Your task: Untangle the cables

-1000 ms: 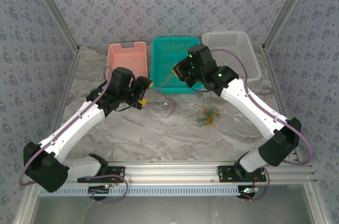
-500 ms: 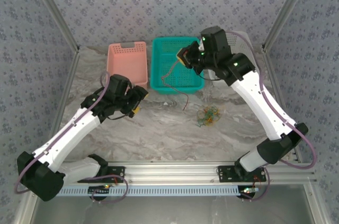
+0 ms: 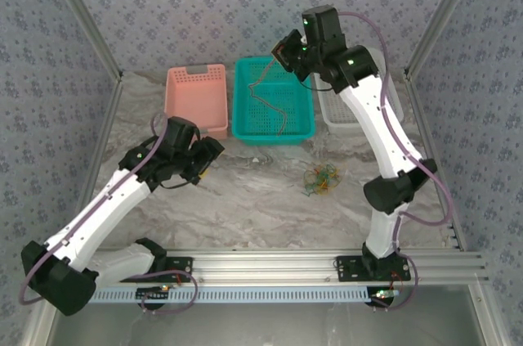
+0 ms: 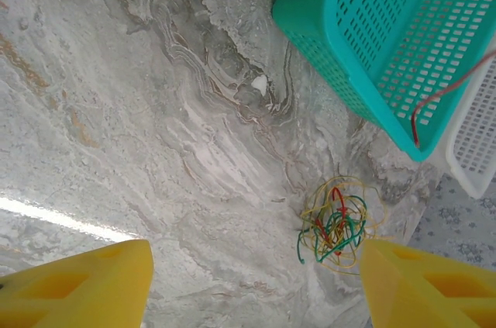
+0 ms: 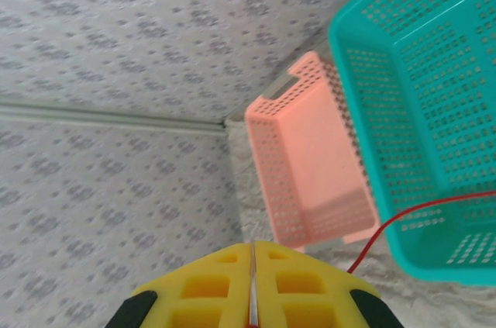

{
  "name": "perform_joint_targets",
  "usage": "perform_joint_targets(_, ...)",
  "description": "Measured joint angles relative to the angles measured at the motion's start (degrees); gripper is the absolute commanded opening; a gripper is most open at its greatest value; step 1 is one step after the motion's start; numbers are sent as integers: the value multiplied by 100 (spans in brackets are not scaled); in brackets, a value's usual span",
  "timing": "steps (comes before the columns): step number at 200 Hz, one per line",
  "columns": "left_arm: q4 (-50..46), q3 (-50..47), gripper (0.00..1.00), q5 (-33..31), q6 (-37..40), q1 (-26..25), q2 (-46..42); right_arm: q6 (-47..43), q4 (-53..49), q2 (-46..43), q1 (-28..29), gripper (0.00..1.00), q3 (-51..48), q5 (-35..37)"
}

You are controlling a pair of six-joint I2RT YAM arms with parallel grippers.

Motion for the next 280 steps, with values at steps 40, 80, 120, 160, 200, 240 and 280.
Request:
perform_joint_targets(40, -203, 15, 70, -81, 0, 0, -184, 2, -354, 697, -192, 0, 282, 262)
perform_joint_targets(80, -286, 15, 70, -103, -2, 0, -232, -28, -363, 2247, -413, 45, 1394, 221)
perform_joint_targets(120, -376, 15, 71, -122, -2, 0, -234, -284, -481, 3244, -640, 72, 1952, -15)
perform_joint_targets(160, -376, 15, 71, -120, 0, 0, -227, -514, -470, 2503, -916, 68, 1086, -31)
perform_joint_targets(200, -343, 107, 70, -79, 118, 0, -31, -999, -411, 1073, -999, 52, 22, 304)
perform_joint_targets(240, -59, 151, 65, 190, 396, -55, 273, -1209, -81, -1397, -903, 52, -3134, 752)
perform_joint_targets(280, 509, 162, 59, 498, 588, -658, 992, -938, -26, -3425, -1064, 67, -6369, 584)
